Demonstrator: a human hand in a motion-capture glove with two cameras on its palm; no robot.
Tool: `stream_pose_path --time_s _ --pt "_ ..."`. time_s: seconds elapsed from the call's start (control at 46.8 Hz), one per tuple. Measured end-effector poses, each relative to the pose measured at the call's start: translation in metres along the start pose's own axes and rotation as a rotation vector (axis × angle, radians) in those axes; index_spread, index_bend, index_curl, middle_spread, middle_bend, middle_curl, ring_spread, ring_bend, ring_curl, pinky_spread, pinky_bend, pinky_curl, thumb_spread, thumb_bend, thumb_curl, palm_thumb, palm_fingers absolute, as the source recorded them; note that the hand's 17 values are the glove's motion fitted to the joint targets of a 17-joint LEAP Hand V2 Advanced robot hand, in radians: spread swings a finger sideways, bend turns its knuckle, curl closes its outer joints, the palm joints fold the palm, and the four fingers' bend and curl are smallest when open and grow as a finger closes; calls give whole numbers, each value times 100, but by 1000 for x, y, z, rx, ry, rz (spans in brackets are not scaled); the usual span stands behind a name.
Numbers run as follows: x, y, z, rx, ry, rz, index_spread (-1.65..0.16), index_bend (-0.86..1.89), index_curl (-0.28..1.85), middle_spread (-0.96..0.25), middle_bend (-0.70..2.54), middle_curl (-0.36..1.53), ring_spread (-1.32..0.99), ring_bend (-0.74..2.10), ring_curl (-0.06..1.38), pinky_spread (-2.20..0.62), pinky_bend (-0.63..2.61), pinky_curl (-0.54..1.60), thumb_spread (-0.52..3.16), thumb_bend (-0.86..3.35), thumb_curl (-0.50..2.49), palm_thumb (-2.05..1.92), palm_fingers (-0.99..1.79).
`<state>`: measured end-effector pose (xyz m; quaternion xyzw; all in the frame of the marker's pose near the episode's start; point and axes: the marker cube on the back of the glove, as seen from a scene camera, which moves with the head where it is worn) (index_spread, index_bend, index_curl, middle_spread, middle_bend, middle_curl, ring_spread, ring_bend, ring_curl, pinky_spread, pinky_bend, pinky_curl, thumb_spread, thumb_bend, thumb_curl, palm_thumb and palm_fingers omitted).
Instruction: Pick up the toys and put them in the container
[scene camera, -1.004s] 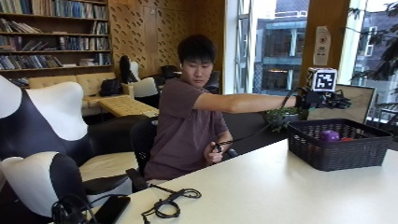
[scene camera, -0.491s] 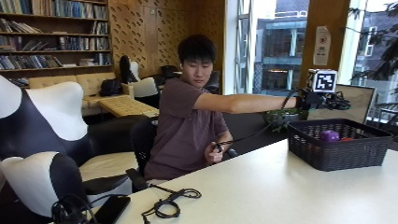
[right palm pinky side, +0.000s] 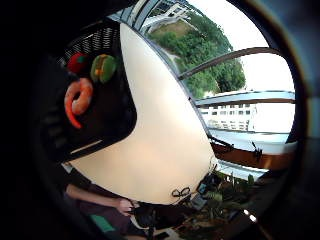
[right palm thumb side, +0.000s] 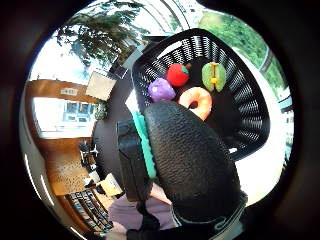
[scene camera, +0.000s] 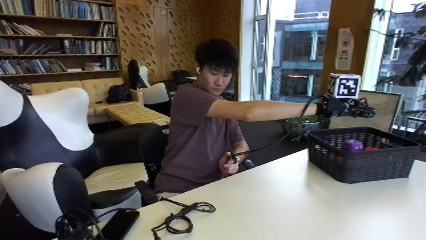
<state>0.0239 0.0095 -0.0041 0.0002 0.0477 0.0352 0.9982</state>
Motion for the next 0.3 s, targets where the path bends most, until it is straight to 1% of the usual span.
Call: stream_pose_path --time_s 0.043,0.107,0.128,0.171,0.214,0.299 --pt "-5 -1 0 0 -14 -29 -27 11 19 -8 15 23 -2 21 36 0 42 36 127 -9 4 -15 -18" --pt "-8 -6 2 -6 5 52 -27 11 19 -8 14 23 -2 22 36 0 42 36 127 -9 4 -15 -18" --pt "-9 -6 2 -8 -2 35 -27 11 19 -8 14 23 -2 21 36 0 42 36 127 -9 4 -15 -17" --pt "-11 -3 2 -11 -35 -56 -27 11 19 -9 14 23 -2 22 36 0 42 36 127 -9 4 -15 -18" --pt "-10 -1 2 -12 -54 -112 -27 11 19 -9 14 23 -2 22 36 0 42 36 127 -9 4 -15 -17" --pt "-13 -2 2 -8 -73 -127 -27 11 19 -9 14 23 -2 22 37 0 42 36 127 -9 4 -15 -18"
